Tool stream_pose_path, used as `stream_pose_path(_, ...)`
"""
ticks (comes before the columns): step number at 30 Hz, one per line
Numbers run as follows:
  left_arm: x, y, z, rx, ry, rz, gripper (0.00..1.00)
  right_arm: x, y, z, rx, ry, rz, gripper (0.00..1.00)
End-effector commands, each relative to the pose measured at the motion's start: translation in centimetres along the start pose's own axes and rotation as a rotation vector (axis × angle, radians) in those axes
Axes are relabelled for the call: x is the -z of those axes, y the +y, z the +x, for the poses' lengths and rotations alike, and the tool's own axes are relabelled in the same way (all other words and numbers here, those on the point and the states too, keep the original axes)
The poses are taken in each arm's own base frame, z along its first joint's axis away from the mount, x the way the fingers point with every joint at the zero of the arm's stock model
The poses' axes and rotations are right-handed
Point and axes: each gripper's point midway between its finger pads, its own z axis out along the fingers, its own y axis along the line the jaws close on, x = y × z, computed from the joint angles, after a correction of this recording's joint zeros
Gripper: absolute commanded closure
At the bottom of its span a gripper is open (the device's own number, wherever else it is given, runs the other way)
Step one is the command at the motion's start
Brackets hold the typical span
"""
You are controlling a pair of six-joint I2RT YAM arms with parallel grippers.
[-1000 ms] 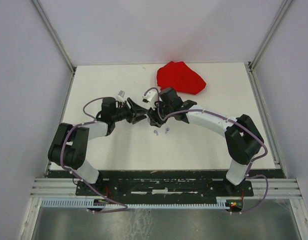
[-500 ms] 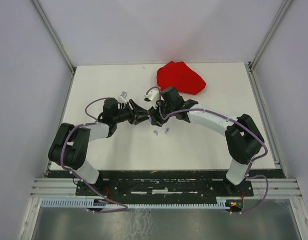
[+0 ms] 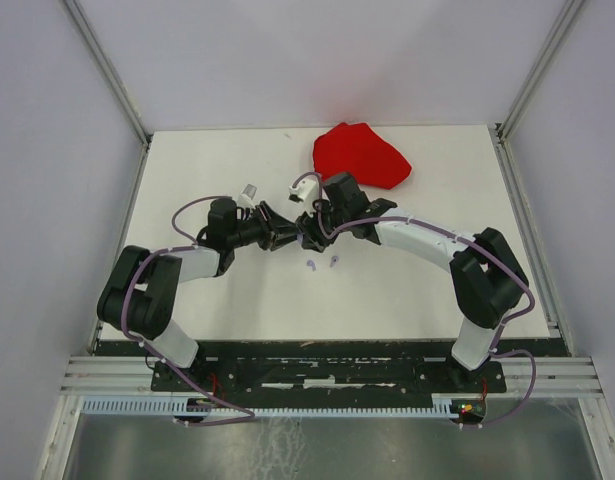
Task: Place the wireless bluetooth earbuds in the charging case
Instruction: Pick up the charging case at the center of the board.
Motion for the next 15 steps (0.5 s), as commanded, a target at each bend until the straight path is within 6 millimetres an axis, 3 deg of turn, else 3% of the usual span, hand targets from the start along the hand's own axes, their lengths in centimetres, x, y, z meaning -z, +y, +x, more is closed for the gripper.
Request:
stream_pose_path(1,-0.01,-1.58,0.25,-0.006,0.013,0.061,0.56,1.46,0.19,-2.70,0.030,-0.091,-0.001,0.64)
stream_pose_path(15,-0.29,-1.58,0.51,-0.008,0.018,0.067,0.67,1.56,0.32,-2.88,0.028,-0.099,-0.017,0.65)
